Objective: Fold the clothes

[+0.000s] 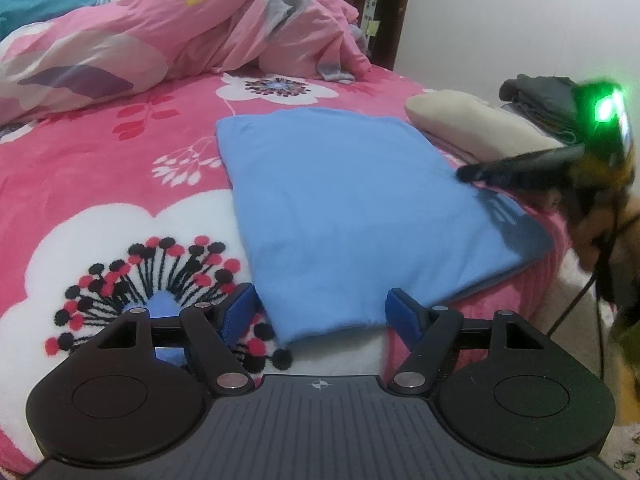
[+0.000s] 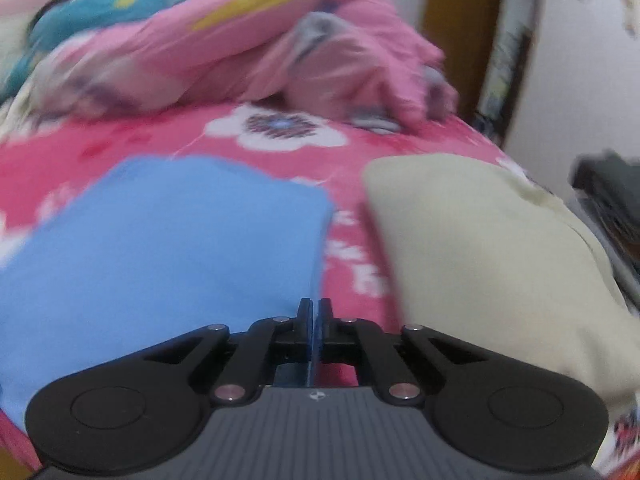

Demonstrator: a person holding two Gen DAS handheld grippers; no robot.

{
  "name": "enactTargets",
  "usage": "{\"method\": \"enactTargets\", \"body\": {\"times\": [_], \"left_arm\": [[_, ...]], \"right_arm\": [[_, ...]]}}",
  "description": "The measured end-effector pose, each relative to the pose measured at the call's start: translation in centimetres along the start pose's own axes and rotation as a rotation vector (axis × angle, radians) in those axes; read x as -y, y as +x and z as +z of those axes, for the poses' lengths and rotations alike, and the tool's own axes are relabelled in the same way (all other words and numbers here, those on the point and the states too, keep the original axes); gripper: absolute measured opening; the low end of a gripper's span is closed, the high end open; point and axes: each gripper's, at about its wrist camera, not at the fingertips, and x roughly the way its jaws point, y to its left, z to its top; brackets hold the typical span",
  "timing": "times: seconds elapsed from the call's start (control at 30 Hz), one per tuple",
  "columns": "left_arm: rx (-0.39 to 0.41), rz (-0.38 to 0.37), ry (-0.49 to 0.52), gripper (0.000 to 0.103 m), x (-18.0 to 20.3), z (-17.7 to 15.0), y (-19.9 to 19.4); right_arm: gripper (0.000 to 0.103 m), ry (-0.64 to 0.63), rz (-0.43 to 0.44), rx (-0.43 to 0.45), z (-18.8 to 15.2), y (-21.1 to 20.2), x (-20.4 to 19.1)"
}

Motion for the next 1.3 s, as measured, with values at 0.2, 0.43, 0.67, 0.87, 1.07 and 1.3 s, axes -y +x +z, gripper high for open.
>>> {"method": "enactTargets", "body": {"times": [0.2,0.43,0.67,0.87,1.07,1.3], "left_arm": [[0.013,-0.017,-0.007,0.074,-0.2,-0.3,-0.1],[0.029,-0.041,-0.02,0.074,-0.6,-0.5,-0.2],[0.049,-0.079,-0.026,0.077,-1.1,-0.8,-0.2],[0.06,-0.104,-0.052,0.076,-1.7,-0.9,-0.3],[0.071,-0.127,-0.074,0.077,-2.2,-1.1,-0.3],[0.079,-0.138,-0.076,0.078,-2.4,-1.2,-0.3]], "right_arm": [[0.004,-0.058,0.196,0.058,3.7,0.5,-3.9],[0.0,-0.014,0.202,-0.055,5.9,7.5,-5.4],[0.006,-0.022,0.413,-0.033,9.5,6.9,-8.1],[0.0,-0.121,0.462,-0.168,11.1,14.0,-13.3],[0.006,0.033,0.416,-0.097,13.5,13.7,-9.3],[0.013,-0.11,0.623,-0.236,12.4,13.6,-11.9]]}}
